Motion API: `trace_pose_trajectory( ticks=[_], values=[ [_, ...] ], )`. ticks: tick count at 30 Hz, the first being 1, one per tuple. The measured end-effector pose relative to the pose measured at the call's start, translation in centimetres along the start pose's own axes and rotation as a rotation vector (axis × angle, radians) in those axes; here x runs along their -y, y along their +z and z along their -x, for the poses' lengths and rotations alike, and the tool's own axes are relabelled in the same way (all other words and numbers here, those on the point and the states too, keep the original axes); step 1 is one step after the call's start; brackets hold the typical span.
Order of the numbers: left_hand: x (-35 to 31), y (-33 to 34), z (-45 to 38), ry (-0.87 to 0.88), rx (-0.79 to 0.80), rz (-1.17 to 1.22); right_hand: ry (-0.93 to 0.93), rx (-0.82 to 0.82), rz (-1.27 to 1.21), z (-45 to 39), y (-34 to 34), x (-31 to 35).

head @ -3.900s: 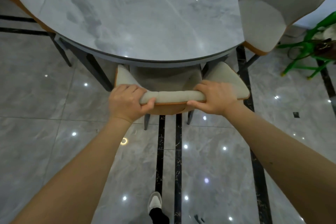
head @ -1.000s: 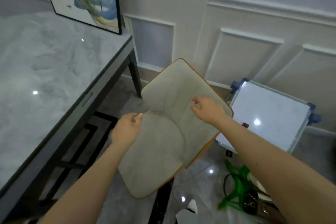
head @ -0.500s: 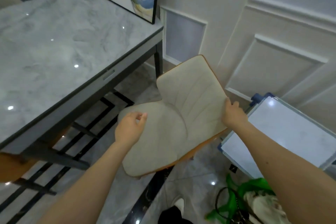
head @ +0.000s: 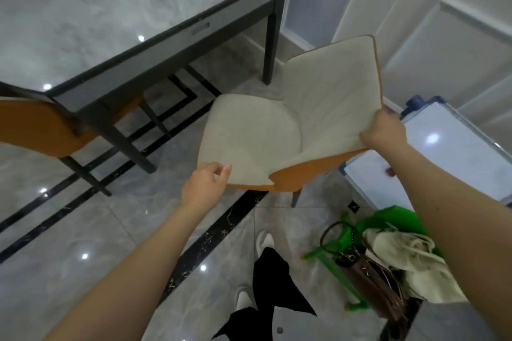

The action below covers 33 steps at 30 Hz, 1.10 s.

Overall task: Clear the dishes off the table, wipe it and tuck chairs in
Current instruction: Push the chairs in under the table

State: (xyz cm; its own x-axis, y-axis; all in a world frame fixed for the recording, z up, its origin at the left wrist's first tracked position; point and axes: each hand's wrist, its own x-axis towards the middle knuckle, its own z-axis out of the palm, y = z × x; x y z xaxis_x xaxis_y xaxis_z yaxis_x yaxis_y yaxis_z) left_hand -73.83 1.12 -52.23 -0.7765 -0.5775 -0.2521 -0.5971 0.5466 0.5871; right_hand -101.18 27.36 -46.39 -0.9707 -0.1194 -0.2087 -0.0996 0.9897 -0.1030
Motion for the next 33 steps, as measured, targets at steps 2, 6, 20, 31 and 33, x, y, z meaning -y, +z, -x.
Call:
trace_pose_trajectory(
  ticks=[2, 6, 20, 31, 33],
  values=[
    [-0.4, 0.3, 2.1, 0.006, 0.013, -0.001, -0.001, 0.007, -0.043, 4.1, 0.2, -0.1],
    [-3.0, 1.1, 4.7, 0.039, 0.039, 0.015, -0.083, 0.018, -0.128, 12.6, 1.0, 1.3],
    [-2.0, -0.9, 16.0, -0.258, -0.316, 0.206, -0.505, 0.77, -0.681, 29.4, 4.6, 4.5],
    [-2.7, 2.4, 22.0, -0.447, -0.437, 0.333, -0.768, 0.274, -0.214, 24.2, 2.3, -3.6],
    [-2.9, 2.3, 21.6, -0.469, -0.462, 0.327, -0.846, 0.143, -0.156, 23.4, 2.1, -2.7]
  ],
)
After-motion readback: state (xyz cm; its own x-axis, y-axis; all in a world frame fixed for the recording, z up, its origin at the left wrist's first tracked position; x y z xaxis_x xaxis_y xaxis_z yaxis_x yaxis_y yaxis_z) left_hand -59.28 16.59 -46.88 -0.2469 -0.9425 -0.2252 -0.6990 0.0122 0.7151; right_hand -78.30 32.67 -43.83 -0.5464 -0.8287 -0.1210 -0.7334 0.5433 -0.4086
